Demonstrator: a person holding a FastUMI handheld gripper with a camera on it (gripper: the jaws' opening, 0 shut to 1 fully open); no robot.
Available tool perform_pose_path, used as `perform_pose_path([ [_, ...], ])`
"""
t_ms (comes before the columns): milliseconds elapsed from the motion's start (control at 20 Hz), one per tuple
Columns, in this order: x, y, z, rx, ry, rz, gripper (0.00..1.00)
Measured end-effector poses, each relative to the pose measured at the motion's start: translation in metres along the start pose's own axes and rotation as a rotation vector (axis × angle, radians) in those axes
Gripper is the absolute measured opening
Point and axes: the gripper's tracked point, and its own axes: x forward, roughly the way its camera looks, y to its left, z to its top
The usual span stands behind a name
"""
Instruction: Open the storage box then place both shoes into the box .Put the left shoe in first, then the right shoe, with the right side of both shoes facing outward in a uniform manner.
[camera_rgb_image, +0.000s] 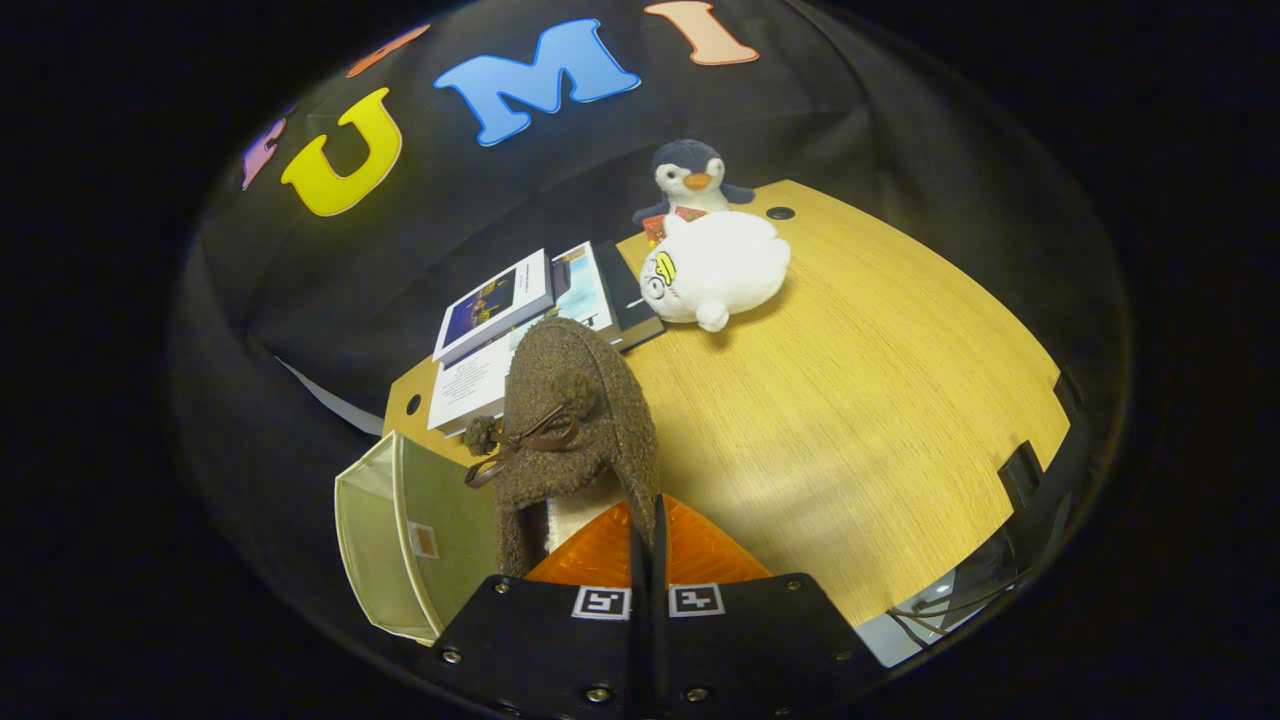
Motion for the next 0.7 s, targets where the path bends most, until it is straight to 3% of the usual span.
perform_pose_path([
  [700,-0.015,0.142,-0.038,-0.07,0.034,0.155,0.0],
])
